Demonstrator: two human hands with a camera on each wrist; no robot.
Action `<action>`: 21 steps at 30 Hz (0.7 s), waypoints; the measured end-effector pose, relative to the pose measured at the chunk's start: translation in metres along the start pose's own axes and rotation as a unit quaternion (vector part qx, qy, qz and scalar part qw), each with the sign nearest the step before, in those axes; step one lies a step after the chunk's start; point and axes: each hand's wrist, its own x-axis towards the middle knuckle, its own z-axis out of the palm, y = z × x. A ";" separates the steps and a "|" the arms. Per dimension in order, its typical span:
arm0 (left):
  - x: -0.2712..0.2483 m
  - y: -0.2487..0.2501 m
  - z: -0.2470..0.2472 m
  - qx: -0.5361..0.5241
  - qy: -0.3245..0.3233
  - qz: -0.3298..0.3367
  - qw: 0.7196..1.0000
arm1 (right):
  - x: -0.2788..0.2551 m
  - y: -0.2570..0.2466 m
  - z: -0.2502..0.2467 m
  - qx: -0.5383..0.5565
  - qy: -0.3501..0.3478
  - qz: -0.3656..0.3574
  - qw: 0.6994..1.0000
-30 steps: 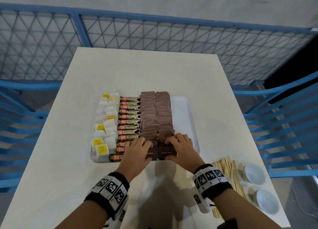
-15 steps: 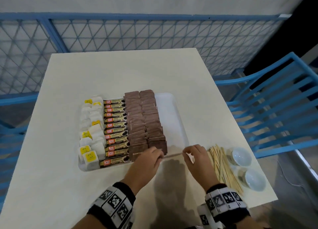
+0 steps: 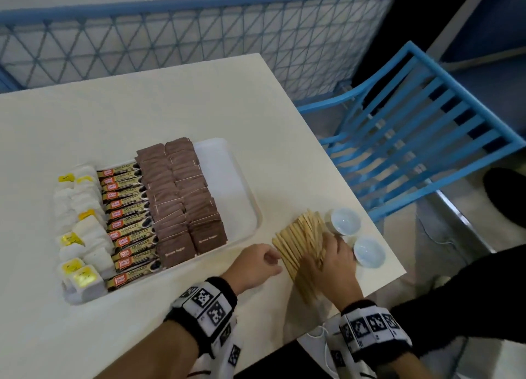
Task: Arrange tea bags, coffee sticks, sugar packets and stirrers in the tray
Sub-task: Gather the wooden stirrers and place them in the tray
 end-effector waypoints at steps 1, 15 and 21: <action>0.003 0.002 0.001 -0.041 0.000 -0.017 0.999 | 0.001 -0.001 -0.001 0.008 -0.006 0.006 1.000; 0.025 0.017 0.027 -0.340 0.084 -0.149 0.925 | 0.012 -0.035 0.001 0.176 -0.115 0.050 0.976; 0.028 0.020 0.031 -0.301 0.110 -0.140 0.937 | 0.013 -0.047 -0.002 0.178 -0.149 0.033 0.972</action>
